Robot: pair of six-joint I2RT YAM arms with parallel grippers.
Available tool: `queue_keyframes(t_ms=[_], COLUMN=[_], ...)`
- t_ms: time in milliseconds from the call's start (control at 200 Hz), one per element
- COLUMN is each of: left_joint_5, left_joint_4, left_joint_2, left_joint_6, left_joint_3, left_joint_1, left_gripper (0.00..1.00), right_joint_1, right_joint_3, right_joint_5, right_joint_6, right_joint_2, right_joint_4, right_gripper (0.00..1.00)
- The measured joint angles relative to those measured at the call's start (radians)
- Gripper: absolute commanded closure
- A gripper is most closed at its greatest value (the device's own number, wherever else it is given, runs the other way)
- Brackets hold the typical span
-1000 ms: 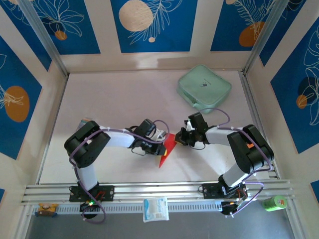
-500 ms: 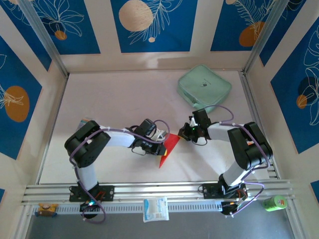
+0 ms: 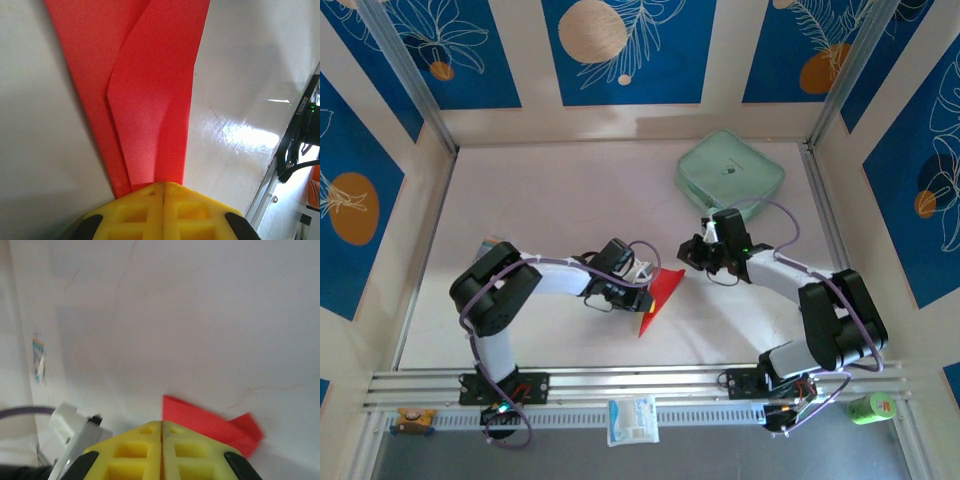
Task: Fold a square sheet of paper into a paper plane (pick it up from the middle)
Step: Perform the fifth fold on the wing at the bottom-center of the table.
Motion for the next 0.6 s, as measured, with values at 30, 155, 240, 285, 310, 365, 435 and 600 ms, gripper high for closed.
queue_keyframes(t_ms=[30,155,240,285,310,365,435,600], left_joint_5=[0.0,0.0,0.0,0.0,0.0,0.0,-0.001,-0.015], left_joint_4=[0.0,0.0,-0.002,-0.004,-0.005,-0.005,-0.008,-0.065], left_joint_2=[0.0,-0.001,-0.002,-0.002,-0.002,-0.002,-0.006,-0.03], left_joint_6=[0.0,0.0,0.0,0.0,0.0,0.0,0.0,-0.001], left_joint_3=[0.0,0.0,0.0,0.0,0.0,0.0,0.0,0.002], left_joint_1=[0.0,0.0,0.0,0.0,0.0,0.0,0.0,0.0], left_gripper=[1.0,1.0,1.0,1.0,1.0,1.0,1.0,1.0], right_joint_1=[0.019,0.083,0.089,0.08,0.072,0.055,0.046,0.039], right_joint_3=[-0.002,-0.014,-0.033,-0.049,-0.059,-0.063,-0.064,-0.064], right_joint_5=[-0.005,-0.019,-0.013,-0.012,-0.023,-0.043,-0.062,-0.089], right_joint_6=[0.003,0.013,0.019,0.025,0.031,0.033,0.033,0.037], right_joint_2=[0.008,0.072,0.122,0.144,0.154,0.16,0.169,0.183], right_joint_4=[0.003,0.019,0.024,0.031,0.044,0.059,0.068,0.088], right_gripper=[0.94,0.97,0.98,0.98,0.98,0.98,0.98,0.99])
